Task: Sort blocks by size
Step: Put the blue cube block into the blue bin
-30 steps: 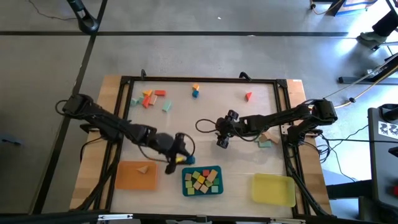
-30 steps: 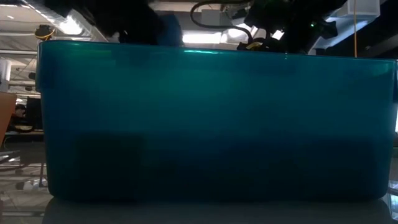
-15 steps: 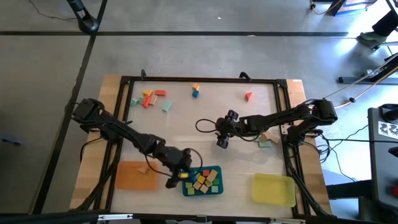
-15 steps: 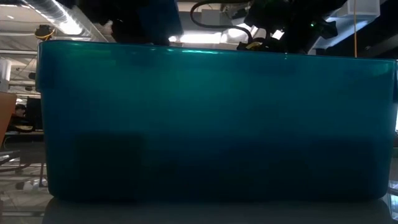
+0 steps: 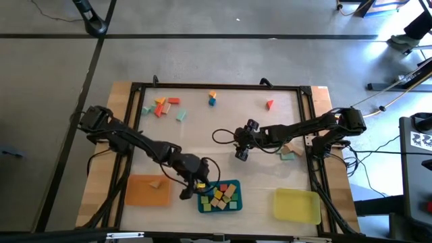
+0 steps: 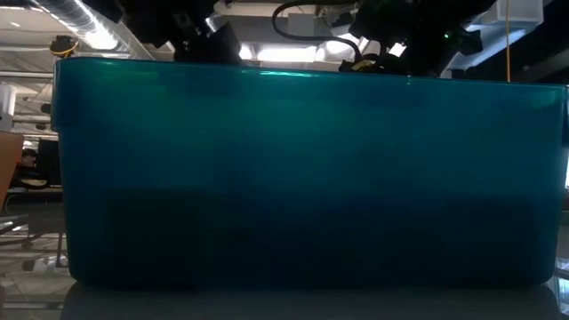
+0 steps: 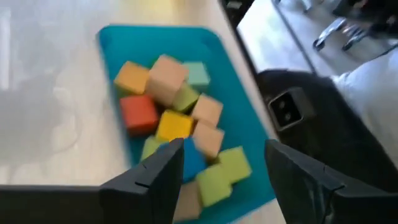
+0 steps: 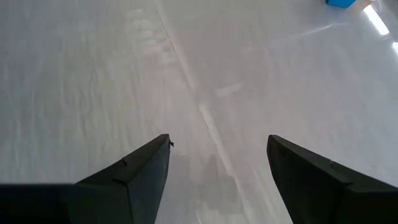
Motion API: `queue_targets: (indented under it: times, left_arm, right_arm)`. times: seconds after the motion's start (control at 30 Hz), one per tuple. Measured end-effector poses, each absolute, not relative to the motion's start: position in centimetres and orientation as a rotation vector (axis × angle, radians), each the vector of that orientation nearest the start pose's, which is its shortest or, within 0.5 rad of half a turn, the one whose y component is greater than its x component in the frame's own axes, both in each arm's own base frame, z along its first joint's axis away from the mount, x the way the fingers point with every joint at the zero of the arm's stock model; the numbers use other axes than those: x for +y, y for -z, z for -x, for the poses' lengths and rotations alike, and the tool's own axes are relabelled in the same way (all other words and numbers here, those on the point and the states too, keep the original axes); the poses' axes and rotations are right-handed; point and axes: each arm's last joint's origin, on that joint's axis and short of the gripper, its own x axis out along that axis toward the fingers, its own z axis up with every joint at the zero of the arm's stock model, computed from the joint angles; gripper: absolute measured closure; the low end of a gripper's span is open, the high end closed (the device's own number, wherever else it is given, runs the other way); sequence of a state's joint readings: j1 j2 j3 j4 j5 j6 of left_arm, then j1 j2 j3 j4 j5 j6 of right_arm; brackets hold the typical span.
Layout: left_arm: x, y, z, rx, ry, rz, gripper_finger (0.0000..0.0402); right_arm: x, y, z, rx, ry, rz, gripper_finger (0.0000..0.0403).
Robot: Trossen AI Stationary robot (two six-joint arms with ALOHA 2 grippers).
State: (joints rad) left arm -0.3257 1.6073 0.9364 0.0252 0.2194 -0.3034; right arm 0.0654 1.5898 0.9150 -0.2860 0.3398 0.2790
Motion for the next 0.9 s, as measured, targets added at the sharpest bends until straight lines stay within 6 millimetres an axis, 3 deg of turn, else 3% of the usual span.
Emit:
queue_targets:
  times: [0.17, 0.37, 0.67, 0.9]
  left_arm:
    - [-8.0, -22.4, -30.6, 0.816, 0.255, 0.189, 0.0208]
    - [-2.5, -23.3, -29.7, 0.834, -0.157, 0.027, 0.0224]
    - [5.0, -21.5, -29.9, 0.737, -0.483, 0.099, 0.0229]
    - [9.5, -18.6, -30.4, 0.678, -0.614, 0.16, 0.023]
  right_arm:
    - [1.0, -18.3, -30.8, 0.899, 0.382, -0.062, 0.0136]
    - [1.0, -18.3, -30.8, 0.895, 0.398, -0.055, 0.0136]
    - [1.0, -18.4, -30.9, 0.886, 0.4, -0.059, 0.0136]
    - [1.0, -18.7, -31.3, 0.836, 0.391, -0.066, 0.0136]
